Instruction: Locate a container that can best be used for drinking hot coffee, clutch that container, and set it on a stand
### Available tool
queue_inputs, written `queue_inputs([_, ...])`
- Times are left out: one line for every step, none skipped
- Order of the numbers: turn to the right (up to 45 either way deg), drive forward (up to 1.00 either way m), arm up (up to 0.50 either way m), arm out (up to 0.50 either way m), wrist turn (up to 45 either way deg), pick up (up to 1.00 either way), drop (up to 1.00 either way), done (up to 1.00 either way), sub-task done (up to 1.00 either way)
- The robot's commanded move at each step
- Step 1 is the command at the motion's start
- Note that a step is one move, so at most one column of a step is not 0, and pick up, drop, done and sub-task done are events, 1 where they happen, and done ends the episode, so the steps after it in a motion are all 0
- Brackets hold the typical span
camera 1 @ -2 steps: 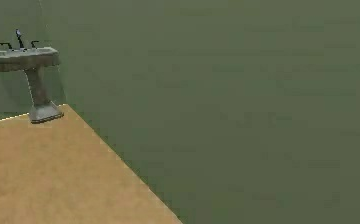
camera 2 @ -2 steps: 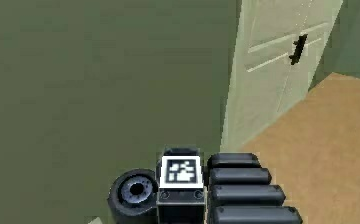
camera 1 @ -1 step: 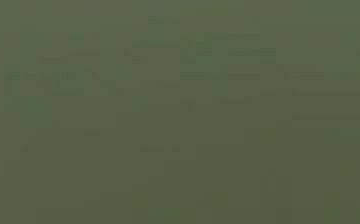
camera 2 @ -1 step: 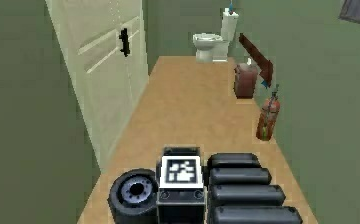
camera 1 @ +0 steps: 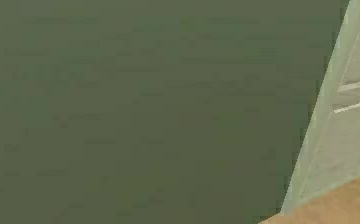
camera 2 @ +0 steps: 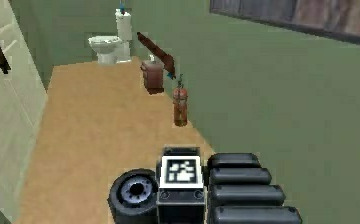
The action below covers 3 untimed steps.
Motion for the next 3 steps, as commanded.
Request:
queue_inputs([-45.0, 0.00, 0.00, 0.00, 0.0, 0.00, 0.00, 0.00, 0.00])
queue_inputs([-45.0, 0.00, 0.00, 0.00, 0.0, 0.00, 0.00, 0.00, 0.00])
queue_inputs([-42.0, 0.00, 0.00, 0.00, 0.0, 0.00, 0.00, 0.00, 0.00])
